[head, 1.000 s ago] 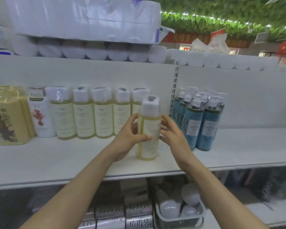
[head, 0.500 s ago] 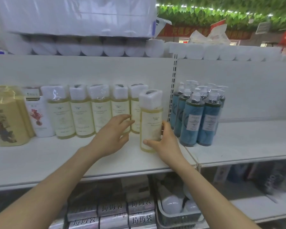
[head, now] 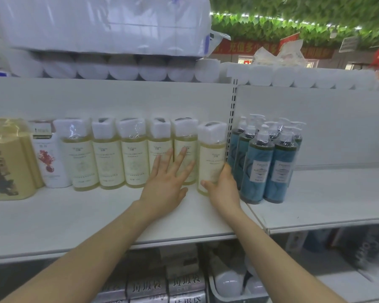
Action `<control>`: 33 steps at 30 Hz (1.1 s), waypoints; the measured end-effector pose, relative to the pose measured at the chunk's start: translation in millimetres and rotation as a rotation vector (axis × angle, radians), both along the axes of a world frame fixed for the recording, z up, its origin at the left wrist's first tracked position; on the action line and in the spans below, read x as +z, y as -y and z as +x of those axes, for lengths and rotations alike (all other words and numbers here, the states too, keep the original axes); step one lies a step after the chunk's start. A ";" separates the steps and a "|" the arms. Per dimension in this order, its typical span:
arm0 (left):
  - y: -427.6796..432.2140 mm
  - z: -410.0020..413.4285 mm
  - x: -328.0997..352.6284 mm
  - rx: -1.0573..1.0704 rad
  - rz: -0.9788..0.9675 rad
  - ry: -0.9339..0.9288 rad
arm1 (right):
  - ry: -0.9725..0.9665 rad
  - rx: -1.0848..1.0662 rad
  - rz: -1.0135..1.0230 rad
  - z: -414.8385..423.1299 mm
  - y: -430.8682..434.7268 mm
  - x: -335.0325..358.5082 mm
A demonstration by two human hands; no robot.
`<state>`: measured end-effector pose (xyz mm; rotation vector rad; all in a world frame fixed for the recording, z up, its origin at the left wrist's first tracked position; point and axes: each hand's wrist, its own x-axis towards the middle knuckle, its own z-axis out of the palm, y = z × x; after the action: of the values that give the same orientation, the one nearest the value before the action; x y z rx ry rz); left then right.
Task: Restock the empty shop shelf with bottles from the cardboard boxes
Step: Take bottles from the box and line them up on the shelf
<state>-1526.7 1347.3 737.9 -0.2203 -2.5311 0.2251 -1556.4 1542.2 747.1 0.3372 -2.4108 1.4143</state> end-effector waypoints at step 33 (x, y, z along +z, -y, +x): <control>-43.8 28.4 15.8 0.200 0.162 0.124 | 0.152 0.007 0.130 -25.9 0.4 18.2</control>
<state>-1498.4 1391.1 753.7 0.0850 -2.6790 0.0854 -1582.3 1541.8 765.2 0.2780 -2.6343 1.3332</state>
